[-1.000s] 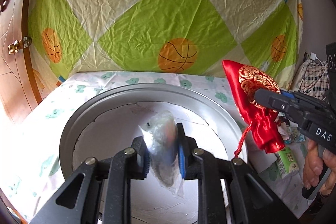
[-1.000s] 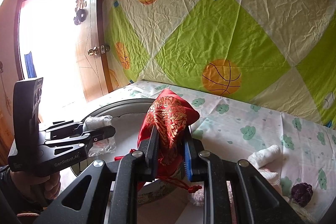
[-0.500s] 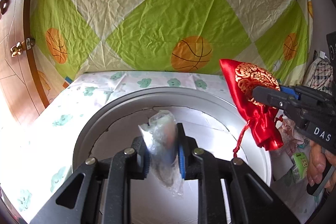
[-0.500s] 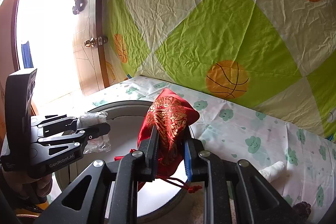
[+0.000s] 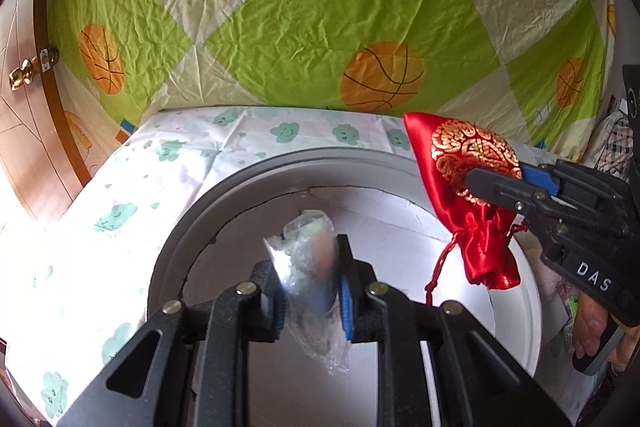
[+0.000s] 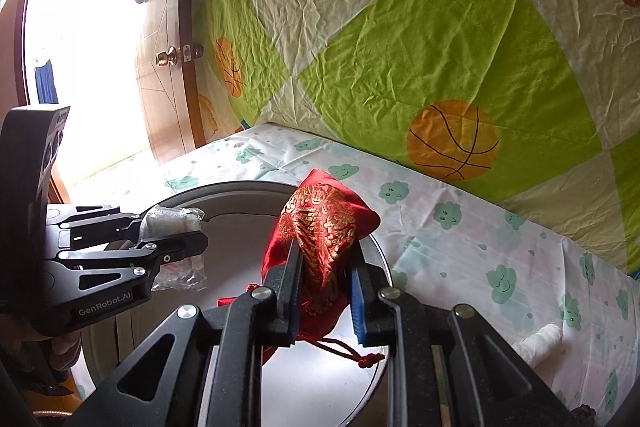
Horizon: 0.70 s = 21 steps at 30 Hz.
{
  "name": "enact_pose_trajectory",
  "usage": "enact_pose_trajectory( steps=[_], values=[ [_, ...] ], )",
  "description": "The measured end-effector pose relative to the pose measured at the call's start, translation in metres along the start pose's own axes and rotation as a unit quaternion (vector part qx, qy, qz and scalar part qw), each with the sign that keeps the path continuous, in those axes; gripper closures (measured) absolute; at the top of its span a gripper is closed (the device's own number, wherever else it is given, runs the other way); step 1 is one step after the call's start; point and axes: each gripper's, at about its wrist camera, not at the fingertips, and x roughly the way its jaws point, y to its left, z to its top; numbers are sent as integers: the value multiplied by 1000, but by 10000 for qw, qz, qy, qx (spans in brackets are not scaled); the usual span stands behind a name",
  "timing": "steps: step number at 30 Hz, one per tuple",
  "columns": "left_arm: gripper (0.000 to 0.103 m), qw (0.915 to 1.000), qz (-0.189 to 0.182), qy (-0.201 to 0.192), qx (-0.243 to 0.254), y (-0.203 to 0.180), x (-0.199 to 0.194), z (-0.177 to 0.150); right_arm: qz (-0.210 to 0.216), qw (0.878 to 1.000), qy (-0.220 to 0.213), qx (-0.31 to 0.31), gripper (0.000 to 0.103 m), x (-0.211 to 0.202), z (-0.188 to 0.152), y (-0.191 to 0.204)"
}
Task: Organize soft objects
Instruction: 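Carry the plastic bag and red pouch over the round tin with both tools, then open both tools to drop the bag and pouch into the tin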
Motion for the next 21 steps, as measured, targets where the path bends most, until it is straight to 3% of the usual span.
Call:
enact_pose_trajectory(
  steps=[21],
  values=[
    [83,9971,270,687,161,16,23,29,-12,9967,804,59,81,36,-3,-7]
  ],
)
